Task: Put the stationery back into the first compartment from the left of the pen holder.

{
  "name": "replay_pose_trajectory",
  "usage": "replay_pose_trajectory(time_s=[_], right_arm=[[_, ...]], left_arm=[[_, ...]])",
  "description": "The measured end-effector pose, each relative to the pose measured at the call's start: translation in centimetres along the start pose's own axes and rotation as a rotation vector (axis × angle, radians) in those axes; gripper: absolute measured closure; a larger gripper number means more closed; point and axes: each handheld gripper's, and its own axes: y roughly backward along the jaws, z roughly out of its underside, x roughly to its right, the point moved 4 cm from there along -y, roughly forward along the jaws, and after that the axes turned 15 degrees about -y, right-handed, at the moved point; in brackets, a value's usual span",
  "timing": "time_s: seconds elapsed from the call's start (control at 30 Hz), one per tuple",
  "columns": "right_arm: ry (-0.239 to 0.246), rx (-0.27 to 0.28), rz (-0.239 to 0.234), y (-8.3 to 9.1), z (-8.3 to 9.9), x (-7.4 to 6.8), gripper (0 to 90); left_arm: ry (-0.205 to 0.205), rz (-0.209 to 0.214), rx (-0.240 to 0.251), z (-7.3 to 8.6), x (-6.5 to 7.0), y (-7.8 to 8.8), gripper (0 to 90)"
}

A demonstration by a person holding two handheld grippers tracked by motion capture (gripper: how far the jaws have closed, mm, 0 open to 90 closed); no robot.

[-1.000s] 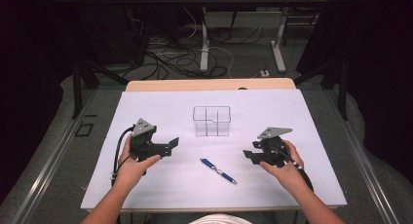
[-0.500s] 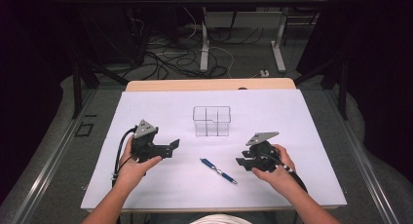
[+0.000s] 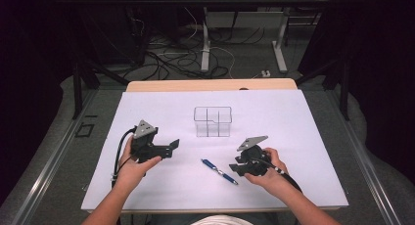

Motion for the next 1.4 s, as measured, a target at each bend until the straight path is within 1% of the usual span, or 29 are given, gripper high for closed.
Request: replay_pose_trajectory(time_s=[0.07,0.1,0.13,0.2,0.37,0.43,0.47,0.5,0.6,0.67,0.73,0.77,0.83,0.93,1.0,1.03,1.07,1.13,1.17,1.23,1.27,1.4], right_arm=[[-0.007,0.001,0.0,-0.2,0.0,-0.1,61.0],[-0.015,-0.018,-0.005,-0.2,0.0,-0.2,61.1],[-0.017,-0.013,-0.009,-0.4,-0.1,-0.4,61.3],[-0.014,-0.032,-0.007,-0.7,-0.1,-0.6,62.4],[0.003,-0.063,-0.013,-1.8,-0.3,-1.3,62.7],[0.018,-0.078,-0.01,-2.2,-0.3,-1.5,63.9],[0.015,-0.083,-0.007,-2.4,-0.3,-1.6,64.4],[0.026,-0.085,-0.007,-2.6,-0.3,-1.7,64.7],[0.04,-0.096,0.008,-3.1,-0.3,-1.8,65.2],[0.011,-0.115,0.01,-3.4,-0.3,-2.1,65.5],[0.007,-0.129,0.01,-3.7,-0.3,-2.2,65.5],[0.018,-0.134,0.013,-3.9,-0.2,-2.2,65.5],[0.021,-0.145,0.007,-4.2,-0.2,-2.4,65.5],[0.028,-0.155,0.01,-4.6,-0.2,-2.6,66.5],[0.044,-0.161,0.01,-4.7,-0.2,-2.6,67.7],[0.039,-0.169,0.008,-4.8,-0.2,-2.7,68.3],[0.049,-0.173,0.01,-4.8,-0.2,-2.6,68.9],[0.043,-0.175,0.019,-5.0,-0.2,-2.7,69.8],[0.054,-0.177,0.014,-5.1,-0.2,-2.7,70.5],[0.059,-0.185,0.01,-5.2,-0.1,-2.8,71.7],[0.055,-0.188,0.016,-5.2,-0.1,-2.8,72.2],[0.064,-0.183,0.027,-5.2,-0.1,-2.8,75.3]], left_arm=[[0.001,0.0,0.001,0.0,0.0,0.0,5.5],[0.002,0.0,-0.001,0.1,-0.1,0.0,5.6],[0.002,-0.001,-0.001,0.1,-0.1,0.0,5.5],[0.001,0.0,-0.004,0.1,-0.1,0.0,5.5],[0.0,0.0,-0.004,0.1,-0.1,0.0,5.5],[-0.001,0.0,-0.007,0.1,-0.2,0.0,5.5],[-0.002,0.0,-0.008,0.2,-0.2,0.0,5.5],[-0.001,0.0,-0.008,0.2,-0.2,0.0,5.5],[0.003,0.001,-0.012,0.2,-0.2,0.0,5.5],[0.004,0.002,-0.013,0.2,-0.2,0.0,5.5],[0.003,0.0,-0.013,0.3,-0.2,-0.1,5.6],[0.003,0.001,-0.014,0.3,-0.2,-0.1,5.5],[0.003,0.0,-0.014,0.3,-0.2,-0.1,5.5],[0.005,0.003,-0.015,0.3,-0.2,-0.1,5.5],[0.004,0.002,-0.014,0.3,-0.2,-0.1,5.5],[0.004,0.001,-0.014,0.3,-0.2,-0.1,5.6],[0.003,0.002,-0.014,0.3,-0.2,-0.1,5.6],[0.003,0.001,-0.015,0.3,-0.2,-0.1,5.5],[0.003,0.002,-0.015,0.3,-0.2,-0.1,5.6],[0.004,0.002,-0.014,0.3,-0.2,-0.1,5.5],[0.005,0.002,-0.015,0.3,-0.2,-0.1,5.6],[0.004,0.002,-0.016,0.3,-0.2,-0.1,5.5]])
